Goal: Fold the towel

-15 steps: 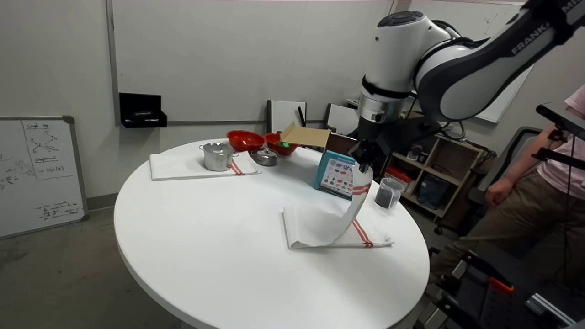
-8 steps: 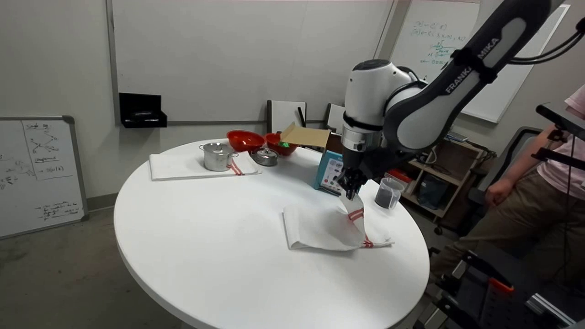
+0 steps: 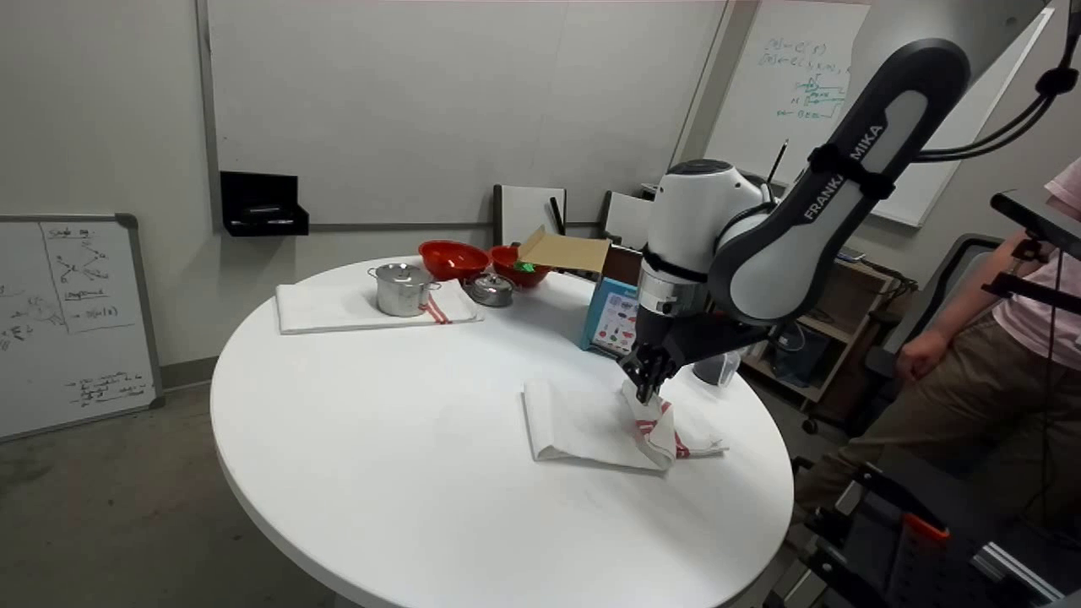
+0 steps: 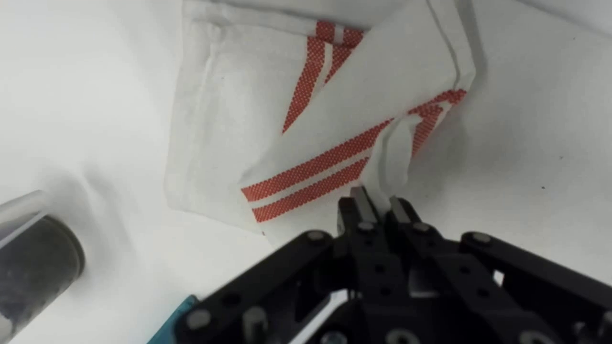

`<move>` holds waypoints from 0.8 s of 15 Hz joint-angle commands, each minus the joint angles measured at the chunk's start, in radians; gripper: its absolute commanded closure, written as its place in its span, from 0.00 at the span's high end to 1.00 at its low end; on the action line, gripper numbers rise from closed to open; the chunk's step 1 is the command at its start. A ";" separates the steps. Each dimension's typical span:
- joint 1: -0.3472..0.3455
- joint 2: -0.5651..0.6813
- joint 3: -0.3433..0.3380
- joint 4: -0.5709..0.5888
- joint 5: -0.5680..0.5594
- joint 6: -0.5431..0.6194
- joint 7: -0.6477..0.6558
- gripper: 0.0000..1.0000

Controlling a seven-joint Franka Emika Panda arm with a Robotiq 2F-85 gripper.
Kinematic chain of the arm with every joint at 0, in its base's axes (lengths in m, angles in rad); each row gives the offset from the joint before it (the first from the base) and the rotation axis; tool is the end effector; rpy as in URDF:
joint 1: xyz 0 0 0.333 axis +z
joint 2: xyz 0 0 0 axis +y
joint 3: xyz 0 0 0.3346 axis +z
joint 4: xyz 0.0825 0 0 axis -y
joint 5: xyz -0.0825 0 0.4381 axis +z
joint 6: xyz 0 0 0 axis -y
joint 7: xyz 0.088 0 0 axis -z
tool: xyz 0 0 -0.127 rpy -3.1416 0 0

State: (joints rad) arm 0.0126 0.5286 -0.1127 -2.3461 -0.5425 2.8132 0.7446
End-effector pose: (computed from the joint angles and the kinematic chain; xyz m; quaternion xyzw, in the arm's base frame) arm 0.5087 -0.0376 0.0464 0.9818 -0.1535 0.0008 0.1120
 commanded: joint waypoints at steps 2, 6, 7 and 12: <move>0.089 -0.003 -0.059 0.012 0.149 -0.014 -0.056 0.02; 0.148 -0.015 -0.104 0.023 0.273 -0.028 -0.006 0.02; 0.168 -0.041 -0.131 -0.046 0.282 0.018 0.018 0.02; 0.157 -0.038 -0.168 -0.095 0.358 0.019 0.006 0.02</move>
State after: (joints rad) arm 0.1702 0.5150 -0.2559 -2.3922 -0.2369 2.8132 0.7625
